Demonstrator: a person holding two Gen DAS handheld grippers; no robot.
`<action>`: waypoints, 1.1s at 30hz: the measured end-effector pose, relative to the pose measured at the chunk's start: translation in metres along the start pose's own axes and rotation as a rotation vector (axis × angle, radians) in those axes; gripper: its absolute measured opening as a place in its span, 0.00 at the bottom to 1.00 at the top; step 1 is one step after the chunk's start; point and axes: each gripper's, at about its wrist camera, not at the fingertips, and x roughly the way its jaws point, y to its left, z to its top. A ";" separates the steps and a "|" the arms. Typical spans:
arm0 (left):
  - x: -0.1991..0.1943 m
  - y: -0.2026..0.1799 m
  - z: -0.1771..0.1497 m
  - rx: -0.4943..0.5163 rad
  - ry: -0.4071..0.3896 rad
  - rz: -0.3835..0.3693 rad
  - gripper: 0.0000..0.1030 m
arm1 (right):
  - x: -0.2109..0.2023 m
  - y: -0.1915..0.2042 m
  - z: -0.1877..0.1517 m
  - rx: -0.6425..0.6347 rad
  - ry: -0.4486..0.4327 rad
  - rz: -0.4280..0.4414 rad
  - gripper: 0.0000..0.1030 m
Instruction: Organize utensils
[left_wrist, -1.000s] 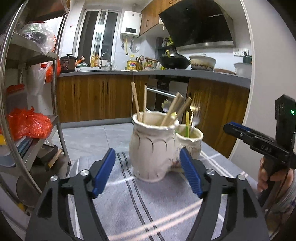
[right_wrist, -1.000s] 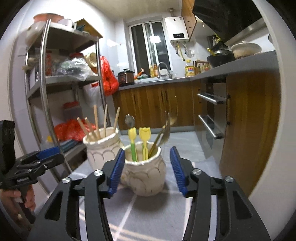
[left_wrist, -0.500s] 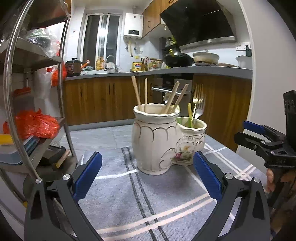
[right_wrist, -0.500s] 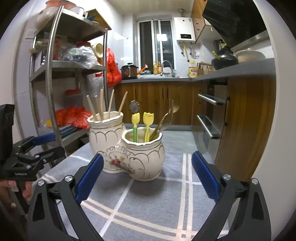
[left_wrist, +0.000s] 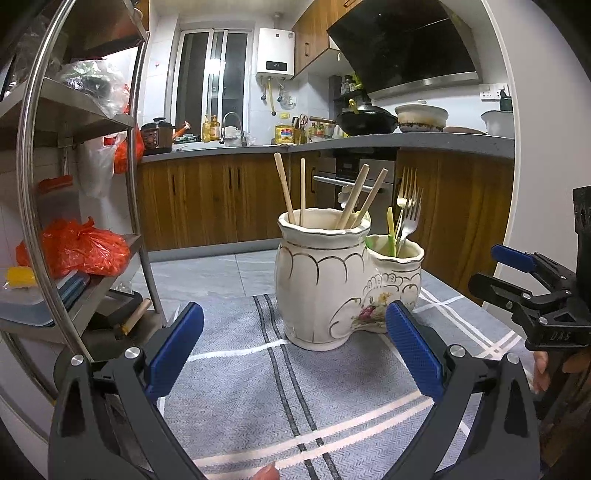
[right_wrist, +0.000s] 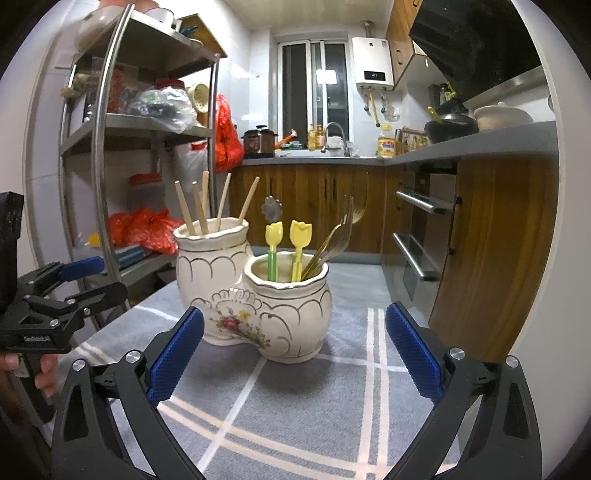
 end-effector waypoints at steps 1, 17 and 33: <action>0.000 0.000 0.000 0.000 0.001 0.000 0.95 | 0.000 0.000 0.000 0.000 0.001 0.000 0.95; -0.001 -0.002 0.000 0.002 0.001 -0.003 0.95 | 0.000 -0.001 -0.001 0.003 0.003 -0.005 0.95; -0.001 -0.001 0.001 -0.003 0.002 -0.003 0.95 | 0.000 -0.001 -0.001 0.003 0.003 -0.005 0.95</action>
